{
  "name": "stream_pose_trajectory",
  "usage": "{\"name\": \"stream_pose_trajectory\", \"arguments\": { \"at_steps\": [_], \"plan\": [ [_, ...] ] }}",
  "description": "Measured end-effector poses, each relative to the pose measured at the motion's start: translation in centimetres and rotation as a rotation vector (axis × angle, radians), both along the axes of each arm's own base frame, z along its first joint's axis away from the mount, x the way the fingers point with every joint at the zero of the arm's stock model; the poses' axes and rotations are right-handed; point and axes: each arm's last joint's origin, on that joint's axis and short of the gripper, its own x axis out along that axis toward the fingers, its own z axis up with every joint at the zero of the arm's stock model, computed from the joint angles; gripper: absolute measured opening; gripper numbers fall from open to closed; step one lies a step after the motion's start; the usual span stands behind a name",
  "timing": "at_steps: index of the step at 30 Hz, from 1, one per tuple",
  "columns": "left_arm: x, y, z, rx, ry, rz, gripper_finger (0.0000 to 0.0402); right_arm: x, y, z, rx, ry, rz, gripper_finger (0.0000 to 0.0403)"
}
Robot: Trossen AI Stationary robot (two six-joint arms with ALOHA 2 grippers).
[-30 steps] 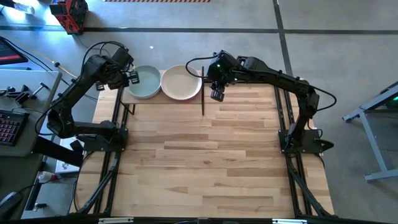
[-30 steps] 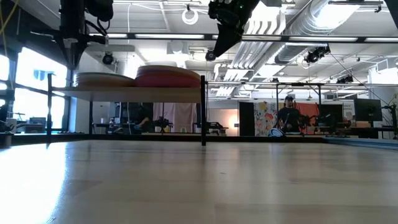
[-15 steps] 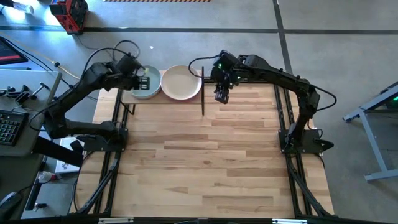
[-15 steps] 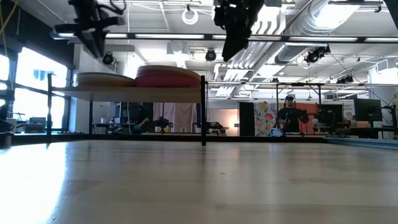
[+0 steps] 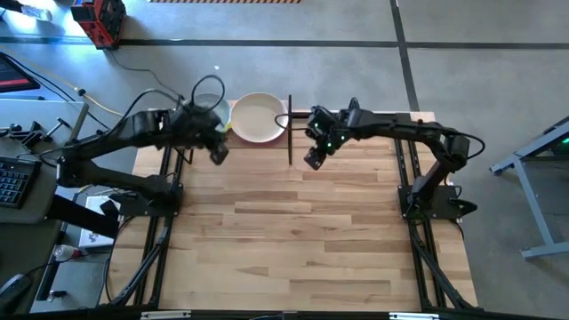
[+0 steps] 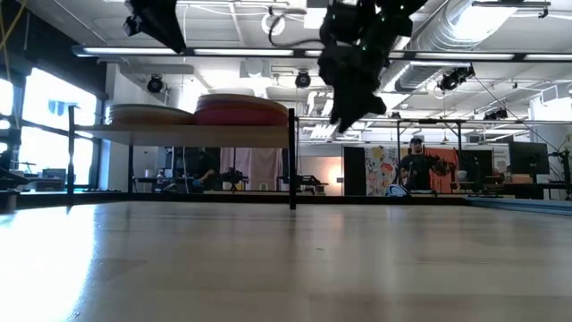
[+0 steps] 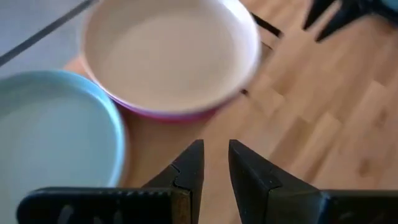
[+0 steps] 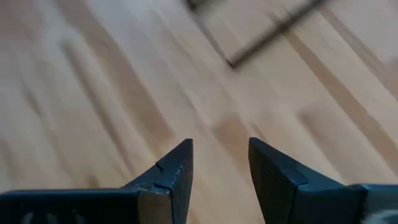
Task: Place and stack plates onto a shelf
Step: Return to Home Position
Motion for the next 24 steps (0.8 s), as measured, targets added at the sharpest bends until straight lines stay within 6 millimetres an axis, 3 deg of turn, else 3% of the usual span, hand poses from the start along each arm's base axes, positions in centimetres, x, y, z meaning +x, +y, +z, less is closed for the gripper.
{"name": "stream_pose_trajectory", "arguments": {
  "at_steps": [6,16,24],
  "plan": [
    [-2.5,-2.1,-3.1,0.011,-0.076,-0.109,0.0062,2.2,3.7,2.3,-0.068,-0.187,-0.008,0.0133],
    [-6.3,-4.3,-7.7,-0.046,-0.325,-0.372,0.0062,5.1,10.1,4.6,-0.102,-0.470,0.142,0.0133],
    [-8.9,-5.0,-9.8,0.005,-0.499,-0.421,0.0062,5.1,10.8,4.6,-0.039,-0.463,0.039,0.0133]
  ]
}}
